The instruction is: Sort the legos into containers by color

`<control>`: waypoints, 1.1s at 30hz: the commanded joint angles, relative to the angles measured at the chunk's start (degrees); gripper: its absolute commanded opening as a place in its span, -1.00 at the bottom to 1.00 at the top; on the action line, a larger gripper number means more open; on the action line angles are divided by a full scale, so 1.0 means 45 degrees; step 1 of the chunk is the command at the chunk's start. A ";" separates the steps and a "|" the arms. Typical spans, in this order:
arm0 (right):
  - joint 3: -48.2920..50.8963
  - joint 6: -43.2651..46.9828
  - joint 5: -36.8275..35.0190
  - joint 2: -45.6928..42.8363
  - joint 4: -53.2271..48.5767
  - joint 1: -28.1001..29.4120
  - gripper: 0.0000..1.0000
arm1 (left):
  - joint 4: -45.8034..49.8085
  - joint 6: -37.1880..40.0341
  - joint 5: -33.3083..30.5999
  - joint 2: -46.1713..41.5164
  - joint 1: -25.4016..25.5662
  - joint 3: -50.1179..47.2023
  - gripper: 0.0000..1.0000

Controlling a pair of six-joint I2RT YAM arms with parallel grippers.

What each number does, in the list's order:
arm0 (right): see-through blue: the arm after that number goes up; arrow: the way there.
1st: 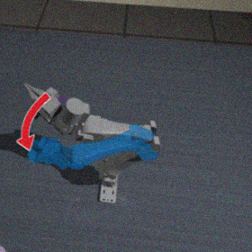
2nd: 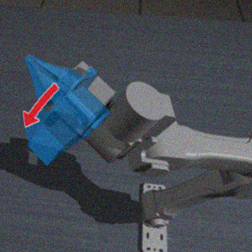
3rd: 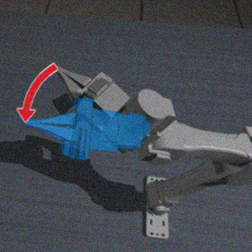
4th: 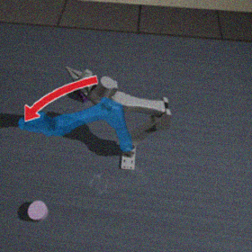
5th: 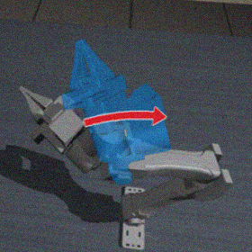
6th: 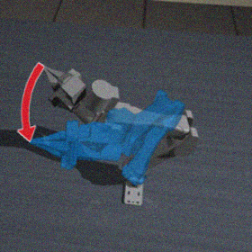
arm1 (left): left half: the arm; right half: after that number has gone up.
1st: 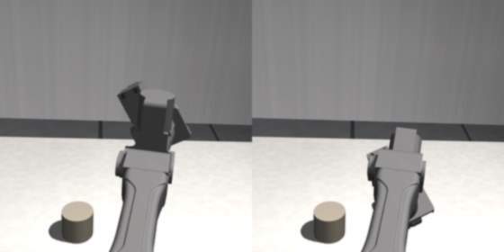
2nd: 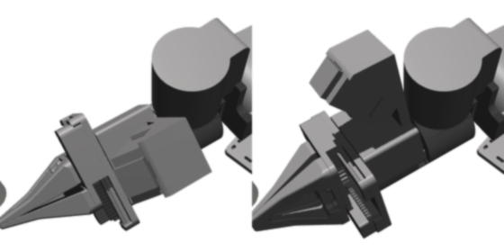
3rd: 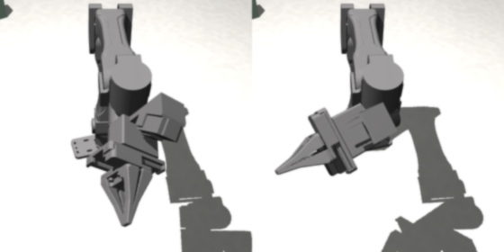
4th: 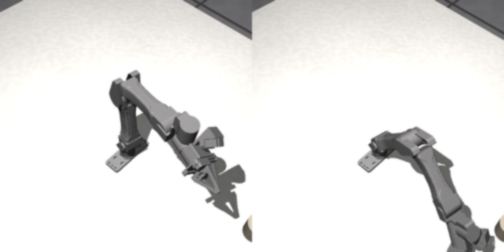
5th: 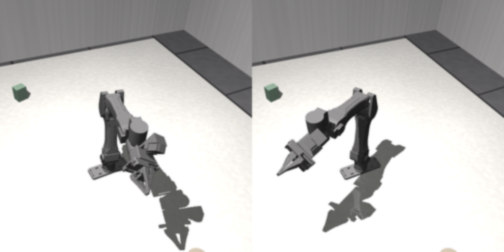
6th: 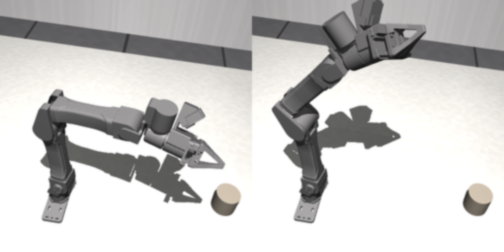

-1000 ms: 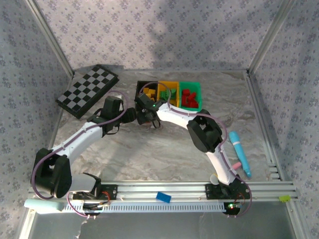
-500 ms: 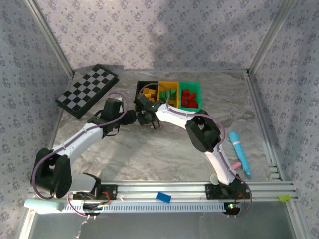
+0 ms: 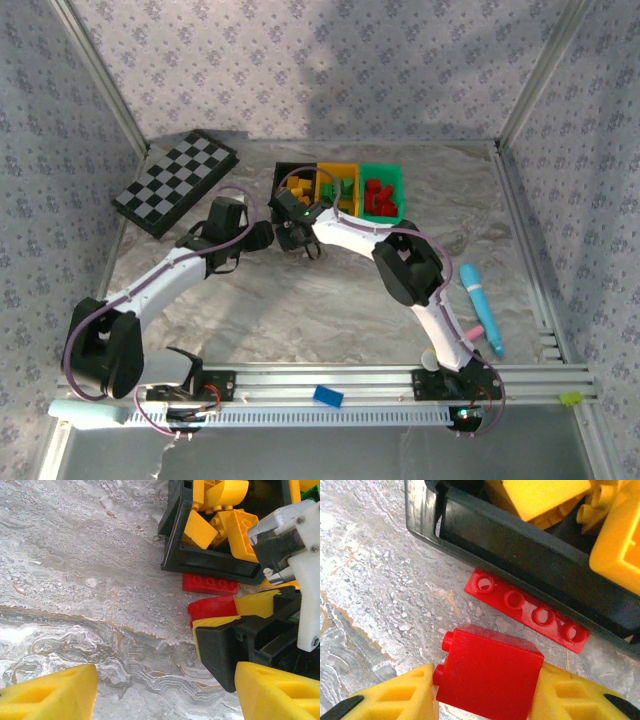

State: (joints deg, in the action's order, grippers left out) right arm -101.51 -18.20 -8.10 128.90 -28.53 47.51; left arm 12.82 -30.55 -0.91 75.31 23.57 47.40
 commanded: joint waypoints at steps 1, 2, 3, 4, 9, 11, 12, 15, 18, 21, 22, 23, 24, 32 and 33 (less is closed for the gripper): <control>0.0569 0.0213 0.0197 -0.0850 -0.0342 0.0061 -0.16 | -0.0250 0.0050 -0.0014 -0.0315 -0.0094 0.0023 0.46; 0.0764 0.0216 0.0217 -0.1106 -0.0257 0.0056 -0.16 | -0.0258 0.0054 0.0034 -0.0252 -0.0085 0.0053 0.46; 0.0960 0.0232 0.0233 -0.1321 -0.0203 0.0054 -0.16 | -0.0272 0.0050 0.0063 -0.0196 -0.0082 0.0102 0.46; 0.1207 0.0212 0.0286 -0.1592 -0.0127 0.0050 -0.16 | -0.0253 0.0068 0.0113 -0.0110 -0.0082 0.0168 0.46; 0.2461 0.0191 0.0293 -0.2941 0.0225 0.0038 -0.16 | -0.0323 -0.0029 0.0231 0.0059 -0.0082 0.0326 0.46; 0.2990 0.0157 0.0249 -0.3498 0.0316 -0.0023 -0.16 | -0.0403 -0.0101 0.0297 0.0096 -0.0092 0.0323 0.46; 0.3240 0.0147 0.0238 -0.3750 0.0388 -0.0056 -0.16 | -0.0455 -0.0141 0.0314 0.0106 -0.0085 0.0324 0.46; 0.3926 0.0103 0.0206 -0.4628 0.0527 -0.0250 -0.16 | -0.0525 -0.0218 0.0391 0.0279 -0.0084 0.0363 0.46; 0.4664 0.0127 -0.0063 -0.5601 0.0642 -0.0548 -0.16 | -0.0507 -0.0301 0.0529 0.0481 -0.0063 0.0415 0.46; 0.5235 0.0118 -0.0027 -0.6454 0.0808 -0.1088 -0.15 | -0.0581 -0.0364 0.0570 0.0679 0.0022 0.0357 0.46; 0.5399 0.0137 -0.0014 -0.6692 0.0874 -0.1291 -0.15 | -0.0617 -0.0394 0.0573 0.0760 0.0050 0.0351 0.45; 0.5506 0.0146 -0.0022 -0.6903 0.0914 -0.1527 -0.15 | -0.0654 -0.0418 0.0592 0.0879 0.0088 0.0354 0.45; 0.5600 0.0164 0.0000 -0.7056 0.0965 -0.1734 -0.15 | -0.0695 -0.0438 0.0636 0.0984 0.0104 0.0346 0.45; 0.5796 0.0464 0.0325 -0.7119 0.1483 -0.4422 -0.13 | -0.0625 -0.0399 0.0805 0.2021 0.0616 0.0822 0.43; 0.5755 0.0503 0.0303 -0.7003 0.1559 -0.4688 -0.13 | -0.0632 -0.0390 0.0855 0.2147 0.0668 0.0904 0.42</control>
State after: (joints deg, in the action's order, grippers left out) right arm -75.94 -17.08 -6.68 97.08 -22.83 29.28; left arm 10.48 -32.08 1.74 83.59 25.98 48.38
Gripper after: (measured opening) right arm 0.439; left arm 0.714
